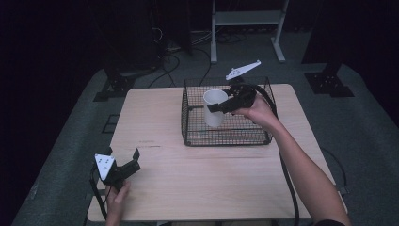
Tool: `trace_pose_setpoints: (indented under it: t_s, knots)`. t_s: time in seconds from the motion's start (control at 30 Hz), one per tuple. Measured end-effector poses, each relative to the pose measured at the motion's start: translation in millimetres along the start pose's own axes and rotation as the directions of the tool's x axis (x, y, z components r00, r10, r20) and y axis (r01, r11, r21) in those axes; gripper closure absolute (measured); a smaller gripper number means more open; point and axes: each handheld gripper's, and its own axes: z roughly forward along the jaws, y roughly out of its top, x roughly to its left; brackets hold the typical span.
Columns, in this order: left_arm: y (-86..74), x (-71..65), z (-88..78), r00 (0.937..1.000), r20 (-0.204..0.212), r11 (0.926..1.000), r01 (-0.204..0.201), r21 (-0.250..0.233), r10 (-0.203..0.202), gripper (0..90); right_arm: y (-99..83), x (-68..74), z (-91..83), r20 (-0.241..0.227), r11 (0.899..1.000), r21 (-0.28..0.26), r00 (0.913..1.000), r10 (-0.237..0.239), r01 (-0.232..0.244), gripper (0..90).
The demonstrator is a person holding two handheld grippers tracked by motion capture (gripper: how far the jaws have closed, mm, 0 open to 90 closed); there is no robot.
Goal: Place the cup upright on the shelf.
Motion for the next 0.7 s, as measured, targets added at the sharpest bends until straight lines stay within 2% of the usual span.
trace_pose_setpoints:
  t_s: [0.3, 0.7]
  knots:
    - [0.1, 0.8, 0.4, 1.0, -0.001, 1.0, 0.004, 0.003, -0.004, 0.0, 10.2, -15.5, 10.5, 0.024, 1.0, 0.013, 0.9997, 0.01, -0.01, 19.3]
    - [0.0, 1.6, 0.6, 0.9999, -0.001, 0.9999, 0.013, 0.0, -0.013, 0.0, 9.1, -31.2, 23.3, 0.033, 0.999, 0.008, 0.9985, 0.044, -0.044, 19.2]
